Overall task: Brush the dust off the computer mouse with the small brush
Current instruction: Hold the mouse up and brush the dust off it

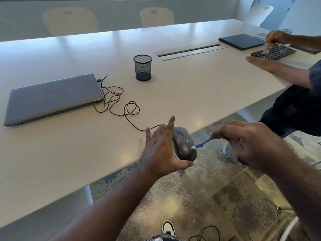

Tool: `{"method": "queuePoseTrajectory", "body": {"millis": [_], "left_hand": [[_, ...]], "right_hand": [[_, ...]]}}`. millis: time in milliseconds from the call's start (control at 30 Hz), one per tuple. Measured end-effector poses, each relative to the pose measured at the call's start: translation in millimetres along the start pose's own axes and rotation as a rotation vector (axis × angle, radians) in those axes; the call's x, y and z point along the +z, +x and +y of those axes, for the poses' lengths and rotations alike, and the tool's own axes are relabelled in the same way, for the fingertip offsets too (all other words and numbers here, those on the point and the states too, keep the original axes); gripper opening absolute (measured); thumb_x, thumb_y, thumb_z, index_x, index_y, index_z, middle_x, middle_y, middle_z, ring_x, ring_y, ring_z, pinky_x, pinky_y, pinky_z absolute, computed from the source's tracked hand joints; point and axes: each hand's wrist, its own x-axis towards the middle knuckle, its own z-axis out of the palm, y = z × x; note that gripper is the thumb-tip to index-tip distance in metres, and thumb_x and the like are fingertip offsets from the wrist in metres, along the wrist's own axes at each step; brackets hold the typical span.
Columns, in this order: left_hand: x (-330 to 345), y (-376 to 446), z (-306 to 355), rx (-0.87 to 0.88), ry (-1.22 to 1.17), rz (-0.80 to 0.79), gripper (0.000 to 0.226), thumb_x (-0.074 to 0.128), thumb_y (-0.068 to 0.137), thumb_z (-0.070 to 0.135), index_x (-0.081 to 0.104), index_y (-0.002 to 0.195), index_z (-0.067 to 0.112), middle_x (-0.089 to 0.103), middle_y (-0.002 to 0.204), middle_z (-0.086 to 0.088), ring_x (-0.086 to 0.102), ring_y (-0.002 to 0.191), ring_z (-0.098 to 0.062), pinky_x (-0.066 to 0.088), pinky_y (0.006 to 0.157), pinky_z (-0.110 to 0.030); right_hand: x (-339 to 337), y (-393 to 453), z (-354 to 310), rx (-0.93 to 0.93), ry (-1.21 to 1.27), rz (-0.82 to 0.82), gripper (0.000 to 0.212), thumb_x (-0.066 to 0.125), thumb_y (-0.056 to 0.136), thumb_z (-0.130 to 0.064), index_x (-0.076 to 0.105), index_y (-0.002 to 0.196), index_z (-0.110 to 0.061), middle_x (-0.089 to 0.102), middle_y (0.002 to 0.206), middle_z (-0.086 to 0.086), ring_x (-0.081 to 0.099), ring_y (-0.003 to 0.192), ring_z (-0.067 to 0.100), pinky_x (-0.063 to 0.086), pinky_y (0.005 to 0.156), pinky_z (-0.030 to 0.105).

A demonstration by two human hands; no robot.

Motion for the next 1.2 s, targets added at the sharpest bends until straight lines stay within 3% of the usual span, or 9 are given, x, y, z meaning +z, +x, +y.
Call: {"method": "queuePoseTrajectory", "body": {"millis": [133, 300, 400, 567, 733, 867, 1000, 1133, 1200], "left_hand": [[2.1, 0.2, 1.5, -0.004, -0.017, 0.004, 0.142, 0.069, 0.054, 0.08, -0.024, 0.152, 0.036, 0.024, 0.162, -0.003, 0.012, 0.152, -0.017, -0.013, 0.12, -0.054], [1.4, -0.5, -1.8, -0.019, -0.046, 0.049, 0.142, 0.07, 0.052, 0.079, -0.019, 0.154, 0.035, 0.03, 0.159, -0.002, 0.018, 0.151, -0.017, -0.011, 0.121, -0.054], [2.0, -0.9, -4.4, -0.019, -0.057, 0.046, 0.142, 0.07, 0.052, 0.08, -0.018, 0.154, 0.036, 0.032, 0.158, 0.0, 0.02, 0.15, -0.017, -0.01, 0.121, -0.055], [4.7, 0.1, -1.6, 0.002, -0.094, 0.055, 0.142, 0.072, 0.052, 0.078, -0.016, 0.155, 0.037, 0.035, 0.155, 0.003, 0.023, 0.148, -0.014, -0.008, 0.122, -0.055], [2.0, -1.8, -7.4, -0.009, -0.105, 0.097, 0.143, 0.074, 0.052, 0.078, -0.013, 0.157, 0.034, 0.037, 0.154, 0.002, 0.025, 0.147, -0.014, -0.007, 0.122, -0.051], [2.3, -2.0, -7.9, -0.023, -0.119, 0.093, 0.143, 0.072, 0.051, 0.081, -0.012, 0.157, 0.034, 0.036, 0.154, 0.003, 0.024, 0.147, -0.012, -0.004, 0.123, -0.053], [1.7, -0.9, -5.7, -0.021, -0.135, 0.096, 0.143, 0.074, 0.051, 0.079, -0.012, 0.156, 0.036, 0.035, 0.155, 0.004, 0.023, 0.147, -0.011, -0.007, 0.122, -0.05], [-1.5, -0.9, -7.4, -0.038, -0.133, 0.113, 0.143, 0.074, 0.052, 0.079, -0.012, 0.157, 0.034, 0.036, 0.156, 0.002, 0.025, 0.147, -0.014, -0.003, 0.123, -0.055], [-2.7, -0.8, -8.4, -0.046, -0.131, 0.116, 0.143, 0.073, 0.052, 0.08, -0.011, 0.157, 0.033, 0.036, 0.156, 0.002, 0.025, 0.147, -0.014, -0.001, 0.122, -0.057]], "right_hand": [[1.0, -2.0, -0.4, 0.0, -0.003, 0.073, 0.03, 0.066, 0.081, 0.008, 0.074, 0.102, -0.013, 0.074, 0.095, -0.001, 0.071, 0.079, 0.013, 0.061, 0.067, 0.033], [5.2, -9.0, 1.6, 0.035, 0.048, 0.014, 0.034, 0.069, 0.078, 0.009, 0.074, 0.101, -0.016, 0.07, 0.094, -0.011, 0.07, 0.08, 0.005, 0.06, 0.071, 0.027], [5.5, -10.4, 7.2, 0.072, 0.06, 0.103, 0.036, 0.068, 0.079, 0.011, 0.073, 0.103, -0.014, 0.067, 0.092, -0.012, 0.069, 0.081, 0.003, 0.058, 0.074, 0.021], [15.3, -8.1, 2.3, 0.107, 0.078, 0.164, 0.033, 0.064, 0.081, 0.009, 0.073, 0.105, -0.012, 0.071, 0.094, -0.005, 0.07, 0.083, 0.006, 0.06, 0.074, 0.031], [14.6, -14.2, 5.1, 0.081, 0.138, 0.122, 0.035, 0.067, 0.078, 0.01, 0.073, 0.1, -0.018, 0.069, 0.093, -0.017, 0.067, 0.086, -0.003, 0.057, 0.076, 0.02], [15.4, -14.1, 7.0, 0.095, 0.152, 0.237, 0.026, 0.058, 0.087, 0.0, 0.073, 0.1, -0.017, 0.066, 0.091, -0.019, 0.067, 0.087, -0.005, 0.055, 0.077, 0.015], [18.8, -12.2, 3.8, 0.099, 0.096, 0.272, 0.026, 0.06, 0.086, 0.004, 0.073, 0.101, -0.013, 0.07, 0.089, -0.008, 0.069, 0.082, 0.003, 0.057, 0.076, 0.022], [16.8, -18.1, 0.4, 0.098, 0.168, 0.182, 0.025, 0.065, 0.08, -0.001, 0.074, 0.098, -0.016, 0.071, 0.089, -0.011, 0.069, 0.081, 0.0, 0.059, 0.067, 0.026], [15.4, -19.9, 0.6, 0.117, 0.198, 0.219, 0.024, 0.065, 0.08, -0.002, 0.074, 0.097, -0.017, 0.071, 0.09, -0.012, 0.069, 0.082, 0.0, 0.059, 0.068, 0.026]]}}
